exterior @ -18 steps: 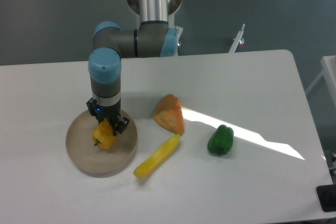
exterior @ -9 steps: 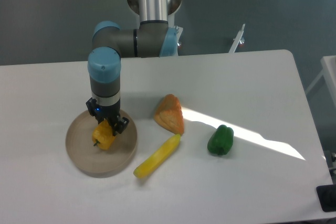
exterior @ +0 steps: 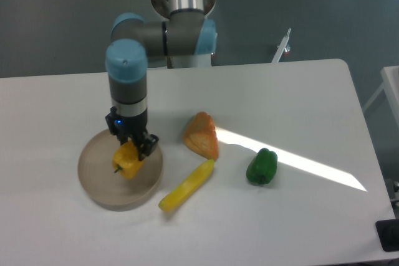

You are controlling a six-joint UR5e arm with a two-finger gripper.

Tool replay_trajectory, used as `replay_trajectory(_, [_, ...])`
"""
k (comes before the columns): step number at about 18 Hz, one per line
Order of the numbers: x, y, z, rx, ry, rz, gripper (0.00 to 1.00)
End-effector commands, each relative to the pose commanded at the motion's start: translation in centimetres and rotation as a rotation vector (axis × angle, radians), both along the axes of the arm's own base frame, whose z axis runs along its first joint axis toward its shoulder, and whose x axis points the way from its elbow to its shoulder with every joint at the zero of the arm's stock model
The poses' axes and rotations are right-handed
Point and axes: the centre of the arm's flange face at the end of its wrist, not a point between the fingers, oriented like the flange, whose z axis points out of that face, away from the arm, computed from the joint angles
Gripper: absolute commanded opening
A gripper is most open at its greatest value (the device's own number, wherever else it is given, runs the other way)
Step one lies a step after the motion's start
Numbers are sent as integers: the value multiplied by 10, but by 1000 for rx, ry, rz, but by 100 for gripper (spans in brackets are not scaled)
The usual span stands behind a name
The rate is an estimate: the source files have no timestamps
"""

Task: Pick up the yellow pepper from the plate
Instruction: 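Lift the yellow pepper off the plate and carry it beside the orange wedge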

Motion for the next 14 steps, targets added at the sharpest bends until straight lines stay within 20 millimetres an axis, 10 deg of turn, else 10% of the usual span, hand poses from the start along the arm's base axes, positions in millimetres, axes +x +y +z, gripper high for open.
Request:
replay_trajectory(7, [-142,-55,45,-59,72,-52,40])
replay_trajectory(14, [-239,-58,29,-121,150,-102,40])
